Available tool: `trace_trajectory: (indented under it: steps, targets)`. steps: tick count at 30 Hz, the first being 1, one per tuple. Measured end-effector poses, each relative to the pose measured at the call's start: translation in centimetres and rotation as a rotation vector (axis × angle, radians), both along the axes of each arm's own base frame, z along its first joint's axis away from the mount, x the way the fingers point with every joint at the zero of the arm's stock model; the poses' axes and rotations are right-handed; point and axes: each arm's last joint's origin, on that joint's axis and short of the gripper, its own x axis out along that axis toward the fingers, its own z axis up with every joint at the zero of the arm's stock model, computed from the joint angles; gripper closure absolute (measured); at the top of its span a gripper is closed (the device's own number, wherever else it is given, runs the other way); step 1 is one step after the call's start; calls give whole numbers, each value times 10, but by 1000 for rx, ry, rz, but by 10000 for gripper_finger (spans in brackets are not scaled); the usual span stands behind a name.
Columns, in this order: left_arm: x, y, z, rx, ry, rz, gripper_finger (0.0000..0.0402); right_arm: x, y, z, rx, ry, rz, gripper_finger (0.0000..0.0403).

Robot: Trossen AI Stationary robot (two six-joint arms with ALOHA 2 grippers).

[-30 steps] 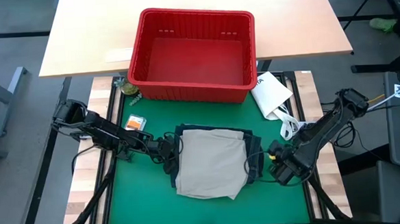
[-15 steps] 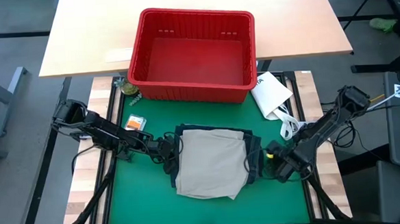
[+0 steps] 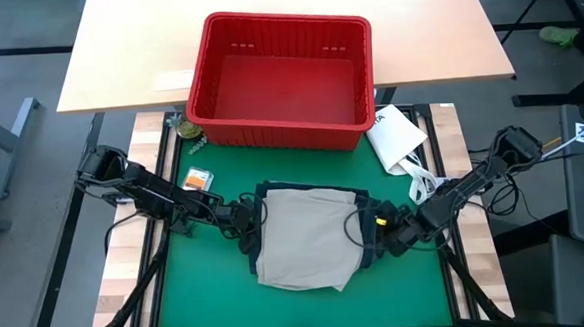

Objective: Fold Laundry from Bin
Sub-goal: Put the stacked of clothes into red bin

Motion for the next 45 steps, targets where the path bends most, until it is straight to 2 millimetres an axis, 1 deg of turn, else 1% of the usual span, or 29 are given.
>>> trace_trajectory:
  steps: [3,10,26,29,37,42,45]
  targets:
    - [0,0,0,-1,0,1,262,10,-2,1,-9,-70,4,242]
    - [0,0,0,-12,3,17,262,30,-5,-6,-5,-149,28,242]
    - [0,0,0,-15,4,19,262,36,-4,-3,-4,-213,32,242]
    - [0,0,0,-22,6,14,262,40,-2,-8,1,-227,30,242]
    - [-1,0,0,-31,14,6,262,51,3,-33,-1,-229,-17,242]
    - [-1,-1,0,-33,15,3,262,57,6,-33,-13,-277,25,245]
    - [-1,-1,0,-33,15,3,262,59,7,-32,-29,-309,43,270]
